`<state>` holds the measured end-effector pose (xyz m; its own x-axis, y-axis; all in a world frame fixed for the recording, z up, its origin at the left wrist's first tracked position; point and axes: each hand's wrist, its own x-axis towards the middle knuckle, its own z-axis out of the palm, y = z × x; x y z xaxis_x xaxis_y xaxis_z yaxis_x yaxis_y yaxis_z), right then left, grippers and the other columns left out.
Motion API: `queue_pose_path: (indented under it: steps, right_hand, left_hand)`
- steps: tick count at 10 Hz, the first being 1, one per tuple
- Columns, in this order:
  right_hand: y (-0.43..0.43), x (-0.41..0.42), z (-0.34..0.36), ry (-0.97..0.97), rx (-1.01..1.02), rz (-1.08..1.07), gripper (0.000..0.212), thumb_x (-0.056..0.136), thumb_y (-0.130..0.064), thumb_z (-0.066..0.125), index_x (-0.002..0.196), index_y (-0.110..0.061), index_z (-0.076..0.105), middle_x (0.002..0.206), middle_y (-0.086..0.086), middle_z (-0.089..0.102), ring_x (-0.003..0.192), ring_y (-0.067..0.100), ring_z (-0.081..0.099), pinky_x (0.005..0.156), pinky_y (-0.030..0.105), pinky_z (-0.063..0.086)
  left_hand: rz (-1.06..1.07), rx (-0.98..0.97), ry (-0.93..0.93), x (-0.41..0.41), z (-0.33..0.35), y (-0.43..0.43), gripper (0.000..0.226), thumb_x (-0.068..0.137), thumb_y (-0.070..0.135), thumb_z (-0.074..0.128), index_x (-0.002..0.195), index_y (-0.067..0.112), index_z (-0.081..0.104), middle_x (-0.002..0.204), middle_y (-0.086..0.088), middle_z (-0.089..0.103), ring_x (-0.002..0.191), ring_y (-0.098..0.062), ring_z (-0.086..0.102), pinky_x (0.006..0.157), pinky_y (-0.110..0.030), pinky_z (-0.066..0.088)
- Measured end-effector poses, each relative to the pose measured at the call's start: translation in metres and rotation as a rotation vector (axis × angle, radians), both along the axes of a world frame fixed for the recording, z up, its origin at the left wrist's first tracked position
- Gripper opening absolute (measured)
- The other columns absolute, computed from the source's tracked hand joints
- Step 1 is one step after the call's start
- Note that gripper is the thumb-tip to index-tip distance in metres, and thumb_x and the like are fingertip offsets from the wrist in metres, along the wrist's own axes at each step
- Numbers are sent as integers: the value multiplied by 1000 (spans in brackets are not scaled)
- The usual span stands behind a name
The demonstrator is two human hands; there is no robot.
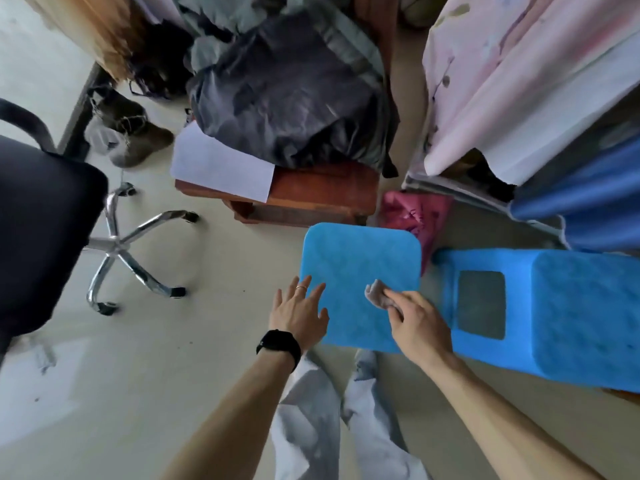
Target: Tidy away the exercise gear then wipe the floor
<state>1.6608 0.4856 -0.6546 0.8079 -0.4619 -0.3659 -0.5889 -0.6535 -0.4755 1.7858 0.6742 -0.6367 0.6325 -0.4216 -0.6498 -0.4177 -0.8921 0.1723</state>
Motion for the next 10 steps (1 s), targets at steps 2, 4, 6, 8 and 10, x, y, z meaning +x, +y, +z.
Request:
queue_pose_path:
  steps: [2,4,6,8,10]
  right_hand:
    - [-10,39,-50,-184,-123,-25,44,88,-14,69,130,-28,64,108,-5,64,91,28,59,70,40,55]
    - [-11,47,-87,-354,-220,63,42,94,-15,61,136,-17,59,129,3,63,110,29,58,92,42,50]
    - [-5,20,-108,-136,-285,183,69,95,-43,53,155,-19,30,164,10,17,151,31,16,117,55,25]
    - [7,-2,-104,-20,-325,219,73,95,-51,47,157,-20,24,166,8,10,153,33,5,119,59,14]
    - [-12,23,-65,63,-83,155,68,92,-56,48,152,-26,38,163,6,22,150,30,18,117,51,29]
  left_hand:
    - [-129,-128,-164,21,-74,-11,68,97,55,38,157,31,19,166,-3,8,152,-30,12,119,-53,17]
    - [-141,-236,-237,21,-122,-13,71,96,61,33,158,36,9,167,3,-3,153,-24,-2,120,-52,9]
    - [-128,-220,-211,21,-127,-11,71,98,64,26,155,41,-8,163,10,-20,150,-16,-20,122,-49,-4]
    - [-137,-223,-223,20,-128,-11,71,98,65,24,156,40,-8,164,9,-19,150,-16,-19,122,-49,-4]
    - [-133,-209,-245,20,-128,-12,70,96,67,19,155,41,-10,163,10,-21,151,-16,-19,122,-48,-5]
